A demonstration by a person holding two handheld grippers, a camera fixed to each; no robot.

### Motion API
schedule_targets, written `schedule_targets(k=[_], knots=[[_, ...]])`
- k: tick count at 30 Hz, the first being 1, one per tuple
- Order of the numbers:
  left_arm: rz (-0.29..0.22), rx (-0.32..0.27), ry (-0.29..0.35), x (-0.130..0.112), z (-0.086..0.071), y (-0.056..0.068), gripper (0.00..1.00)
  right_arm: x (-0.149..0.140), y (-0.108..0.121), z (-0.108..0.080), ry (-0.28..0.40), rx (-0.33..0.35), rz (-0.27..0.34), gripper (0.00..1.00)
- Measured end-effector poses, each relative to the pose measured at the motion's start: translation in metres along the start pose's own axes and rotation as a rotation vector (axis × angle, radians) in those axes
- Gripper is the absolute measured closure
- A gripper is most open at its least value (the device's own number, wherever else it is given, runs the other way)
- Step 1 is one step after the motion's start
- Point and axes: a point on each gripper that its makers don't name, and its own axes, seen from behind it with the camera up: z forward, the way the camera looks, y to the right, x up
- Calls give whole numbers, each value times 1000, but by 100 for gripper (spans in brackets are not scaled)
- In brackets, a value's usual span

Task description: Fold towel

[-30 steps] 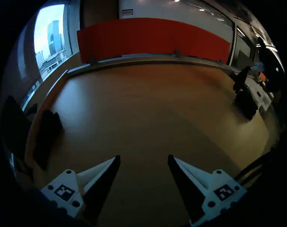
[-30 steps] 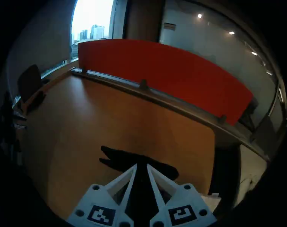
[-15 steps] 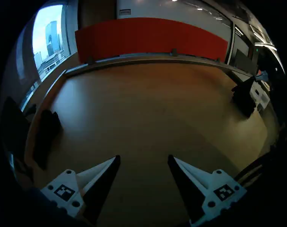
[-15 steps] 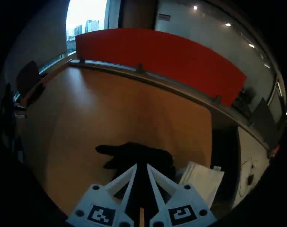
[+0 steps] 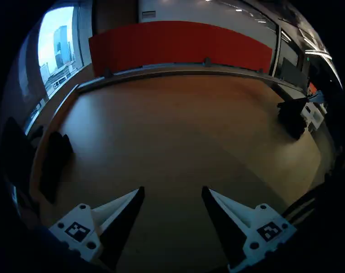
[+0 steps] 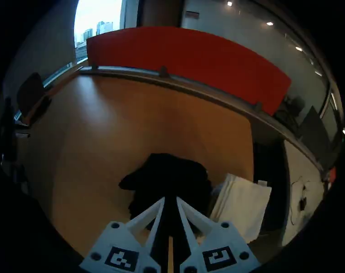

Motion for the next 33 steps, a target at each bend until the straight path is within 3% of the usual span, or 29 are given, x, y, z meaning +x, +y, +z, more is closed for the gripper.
schedule_targets(k=[17,33], knots=[[12,3,-10,-3,-1,-2,7,-64,16,6,-119,-46,27,96],[16,13,-25,-4,1,-3,7,-99,31,20,-207,-77,74,96]])
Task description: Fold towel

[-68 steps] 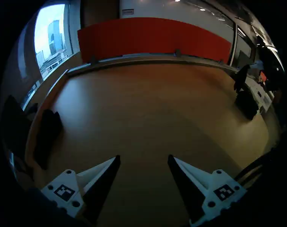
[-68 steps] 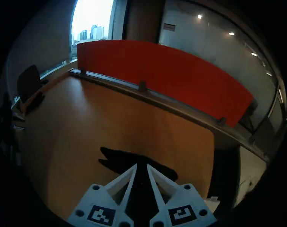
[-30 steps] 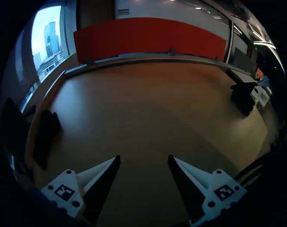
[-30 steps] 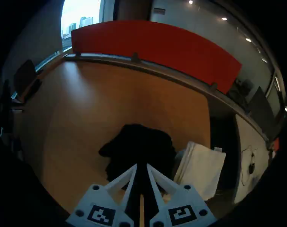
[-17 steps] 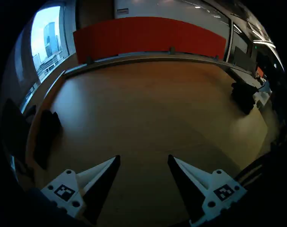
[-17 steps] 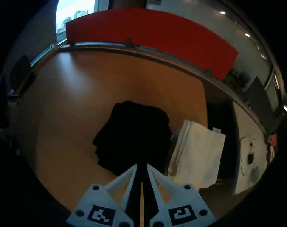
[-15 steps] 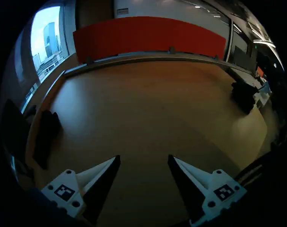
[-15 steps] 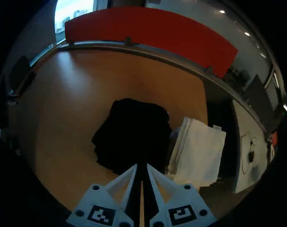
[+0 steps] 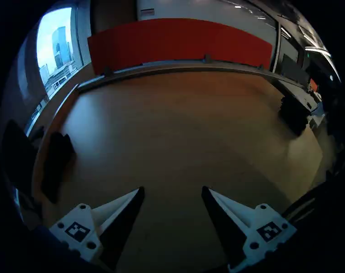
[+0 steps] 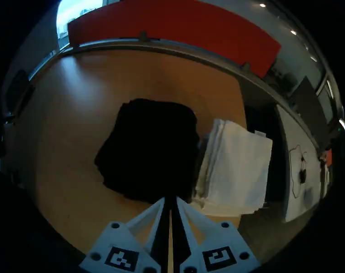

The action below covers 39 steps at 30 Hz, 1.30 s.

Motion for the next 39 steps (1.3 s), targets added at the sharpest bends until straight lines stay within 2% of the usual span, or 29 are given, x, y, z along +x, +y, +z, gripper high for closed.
schedule_targets(k=[14,34,37,39], knots=[[4,8,-7,-1,1,-3,7,-21,4,16,-64,-17,25,96],[1,4,-12,0,4,-4,7,-23,7,24,-82,-43,38,96],[0,4,-11,0,4,-5,7,-23,6,24,-80,-44,38,89],[-1,4,-10,0,4,-5,7,-23,6,23,-81,-48,34,77]])
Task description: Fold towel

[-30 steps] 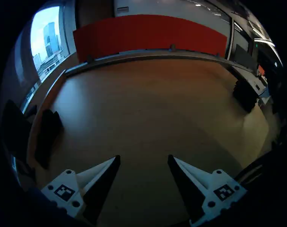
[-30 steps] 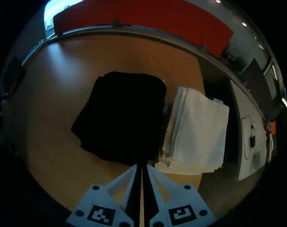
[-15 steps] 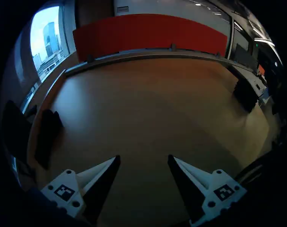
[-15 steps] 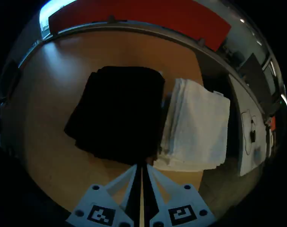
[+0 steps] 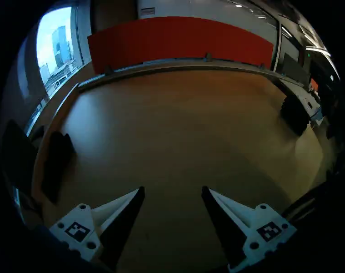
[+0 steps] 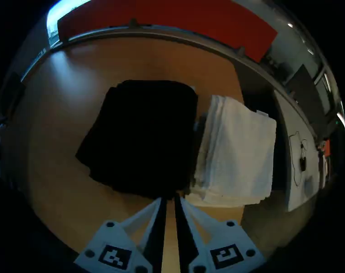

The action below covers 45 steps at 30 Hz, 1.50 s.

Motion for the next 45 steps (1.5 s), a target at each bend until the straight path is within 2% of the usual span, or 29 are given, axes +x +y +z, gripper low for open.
schedule_targets(k=[5,12,24,38,45], knots=[[0,-4,2,1,0,1,7,-2,-1,-2,-5,-11,-26,46],[1,-7,7,3,0,3,7,2,-9,-3,14,-8,-28,10],[-7,-12,19,4,-3,1,7,13,-18,-8,60,4,18,8],[-12,-16,40,10,-8,0,7,48,-31,-23,244,17,249,8],[-12,-15,44,11,-9,0,7,63,-37,-28,302,20,343,8]])
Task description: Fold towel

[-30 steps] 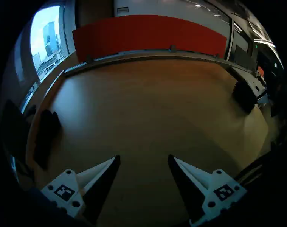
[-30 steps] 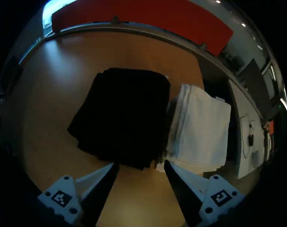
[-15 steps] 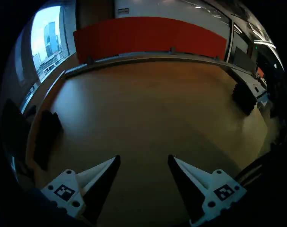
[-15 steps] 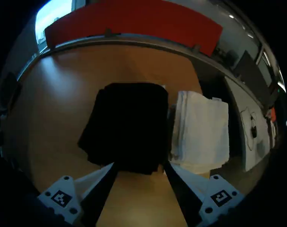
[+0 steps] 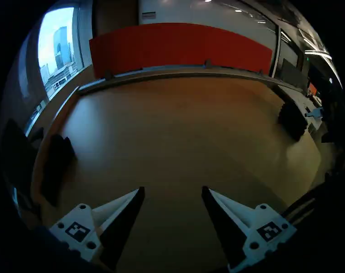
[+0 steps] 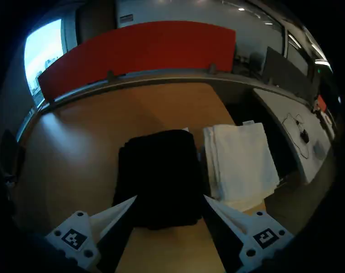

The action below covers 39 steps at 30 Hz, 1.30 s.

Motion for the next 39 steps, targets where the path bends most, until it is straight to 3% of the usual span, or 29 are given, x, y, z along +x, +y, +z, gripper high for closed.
schedule_targets(k=[8,13,23,33,39], knots=[[-2,5,8,3,-2,-1,7,9,-3,-1,39,-26,16,9],[-12,10,16,6,-3,-3,7,25,-6,-7,109,-53,32,8],[-20,20,36,13,-4,-5,7,75,-27,-31,333,-80,32,9],[-38,28,56,19,-2,-7,7,121,-50,-63,572,-150,-59,8],[-55,30,79,25,-2,-10,7,143,-67,-82,688,-138,-43,8]])
